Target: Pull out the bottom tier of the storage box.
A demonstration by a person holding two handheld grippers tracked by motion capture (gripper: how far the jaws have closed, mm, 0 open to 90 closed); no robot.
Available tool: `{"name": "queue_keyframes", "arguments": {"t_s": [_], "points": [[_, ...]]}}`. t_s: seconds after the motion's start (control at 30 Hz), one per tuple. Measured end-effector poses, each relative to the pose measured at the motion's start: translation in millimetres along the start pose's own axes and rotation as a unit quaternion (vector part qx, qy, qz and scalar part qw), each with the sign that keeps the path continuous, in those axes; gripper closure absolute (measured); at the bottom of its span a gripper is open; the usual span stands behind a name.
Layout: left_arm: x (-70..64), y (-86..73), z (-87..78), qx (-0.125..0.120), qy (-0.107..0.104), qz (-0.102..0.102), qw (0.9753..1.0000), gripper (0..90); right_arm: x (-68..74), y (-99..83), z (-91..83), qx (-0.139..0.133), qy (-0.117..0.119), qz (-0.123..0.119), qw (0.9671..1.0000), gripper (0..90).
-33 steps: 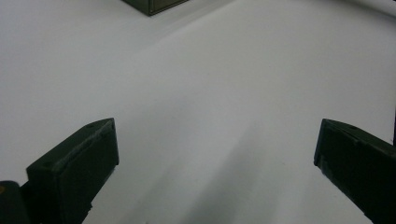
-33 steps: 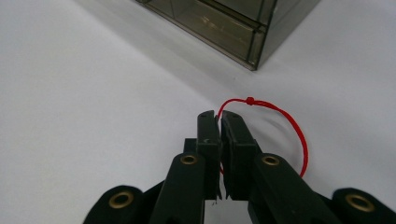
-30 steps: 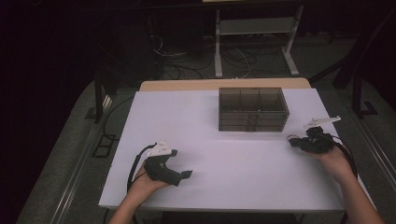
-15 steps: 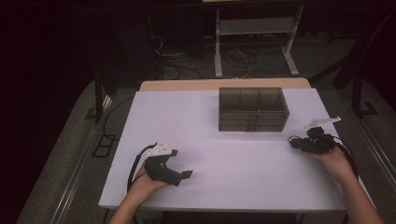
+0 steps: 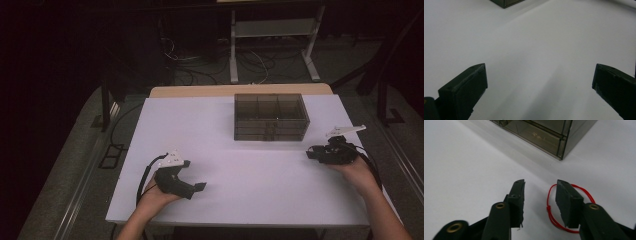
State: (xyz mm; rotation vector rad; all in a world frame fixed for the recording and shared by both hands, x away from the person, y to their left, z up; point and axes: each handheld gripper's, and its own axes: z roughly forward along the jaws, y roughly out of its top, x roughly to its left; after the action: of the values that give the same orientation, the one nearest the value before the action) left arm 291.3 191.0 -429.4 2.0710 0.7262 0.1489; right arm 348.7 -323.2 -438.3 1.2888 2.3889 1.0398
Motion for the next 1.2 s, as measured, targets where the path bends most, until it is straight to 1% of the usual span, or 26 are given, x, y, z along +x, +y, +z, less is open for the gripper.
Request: {"name": "queue_keyframes", "arguments": {"t_s": [0.1,0.17,0.27,0.37,0.47,0.53,0.7,0.77,0.87,0.93,1.07,1.1,1.2], "points": [[-0.4,-0.4,0.1,-0.001,0.000,0.000,1.0000,0.0,0.7,0.5,-1.1,-0.007,0.006,0.009,0.9999,52.4],[-0.1,-0.3,-0.1,-0.001,0.000,0.000,1.0000,0.0,1.7,0.8,-2.1,-0.014,0.002,0.009,0.9999,50.7],[0.0,-0.1,-0.2,-0.001,0.000,0.000,1.0000,0.0,3.8,1.6,-2.7,-0.021,0.005,0.013,0.9997,46.4],[-0.4,-0.1,0.1,0.000,0.000,0.001,1.0000,0.0,5.1,2.0,-2.4,-0.021,0.011,0.014,0.9996,42.7],[-0.5,-0.5,-0.1,0.000,0.000,0.000,1.0000,0.0,5.7,2.8,-1.5,-0.018,0.018,0.025,0.9994,35.7],[-0.1,-0.4,-0.4,-0.001,0.001,0.000,1.0000,0.0,6.0,3.1,-0.9,-0.019,0.022,0.027,0.9992,35.2],[-0.3,-0.3,-0.4,0.000,0.001,0.001,1.0000,0.0,9.0,3.5,-0.7,-0.019,0.027,0.020,0.9993,35.2],[-0.1,-0.5,-0.3,0.000,0.000,0.001,1.0000,0.0,10.3,4.0,-0.9,-0.022,0.026,0.019,0.9992,33.4],[0.0,-0.4,-0.5,-0.001,0.000,0.001,1.0000,0.0,12.1,4.3,-0.1,-0.021,0.034,0.019,0.9990,31.1],[0.0,-0.3,-0.4,-0.001,0.000,0.001,1.0000,0.0,13.6,4.0,1.1,-0.018,0.034,0.019,0.9991,28.2],[-0.7,-0.4,-0.2,0.000,0.000,0.001,1.0000,0.0,17.1,3.8,3.1,-0.014,0.016,0.023,0.9995,19.4],[-0.5,-0.5,-0.1,0.000,0.000,0.000,1.0000,0.0,17.7,4.1,3.0,-0.016,0.013,0.022,0.9995,19.2],[-0.3,-0.3,0.2,0.000,0.000,0.001,1.0000,0.0,20.2,5.4,2.2,-0.024,0.018,0.019,0.9994,17.7]]}}
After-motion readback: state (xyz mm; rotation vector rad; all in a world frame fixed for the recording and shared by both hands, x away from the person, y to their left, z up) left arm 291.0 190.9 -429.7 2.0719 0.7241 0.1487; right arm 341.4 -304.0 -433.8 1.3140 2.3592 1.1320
